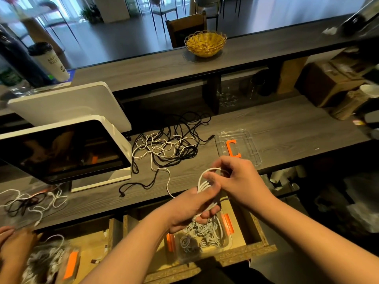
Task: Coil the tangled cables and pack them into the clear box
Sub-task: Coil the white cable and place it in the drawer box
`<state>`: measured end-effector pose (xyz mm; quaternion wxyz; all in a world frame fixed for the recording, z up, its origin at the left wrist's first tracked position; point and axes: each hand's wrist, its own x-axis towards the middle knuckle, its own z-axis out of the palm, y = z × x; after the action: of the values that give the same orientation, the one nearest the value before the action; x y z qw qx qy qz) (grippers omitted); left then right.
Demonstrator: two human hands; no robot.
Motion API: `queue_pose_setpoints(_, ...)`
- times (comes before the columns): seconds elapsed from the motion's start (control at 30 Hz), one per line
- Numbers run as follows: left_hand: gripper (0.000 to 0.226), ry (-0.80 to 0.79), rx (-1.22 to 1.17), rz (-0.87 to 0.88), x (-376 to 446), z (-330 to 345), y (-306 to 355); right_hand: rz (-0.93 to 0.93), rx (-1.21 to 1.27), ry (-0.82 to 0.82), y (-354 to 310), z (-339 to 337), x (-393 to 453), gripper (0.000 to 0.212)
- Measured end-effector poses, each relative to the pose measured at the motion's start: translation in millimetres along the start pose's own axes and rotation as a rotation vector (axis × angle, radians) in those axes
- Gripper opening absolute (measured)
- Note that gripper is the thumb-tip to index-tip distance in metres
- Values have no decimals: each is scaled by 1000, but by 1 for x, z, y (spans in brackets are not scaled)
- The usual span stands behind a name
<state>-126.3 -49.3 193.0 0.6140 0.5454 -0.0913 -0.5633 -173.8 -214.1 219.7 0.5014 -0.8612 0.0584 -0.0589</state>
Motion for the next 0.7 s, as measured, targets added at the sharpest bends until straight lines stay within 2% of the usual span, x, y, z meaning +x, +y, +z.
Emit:
queue_pose_setpoints(0.07, 52, 59, 142, 22, 0, -1, 2, 43, 94, 24, 5, 0, -2, 11)
queue_pose_setpoints(0.13, 51, 143, 192, 48, 2, -1, 2, 80, 178, 42, 8, -1, -3, 12)
queue_pose_setpoints(0.27, 51, 298, 25, 103, 7, 6, -1, 171, 327, 30, 13, -4, -3, 13)
queue_pose_setpoints(0.47, 45, 348, -252, 265, 11, 14, 7, 316, 442, -41, 18, 1, -12, 20)
queue_pose_setpoints(0.6, 46, 436, -413, 346, 17, 23, 21, 358, 450, -99, 19, 6, -17, 42)
queue_pose_setpoints(0.7, 47, 435, -441, 359, 18, 28, 25, 320, 530, -199, 13, 12, -21, 32)
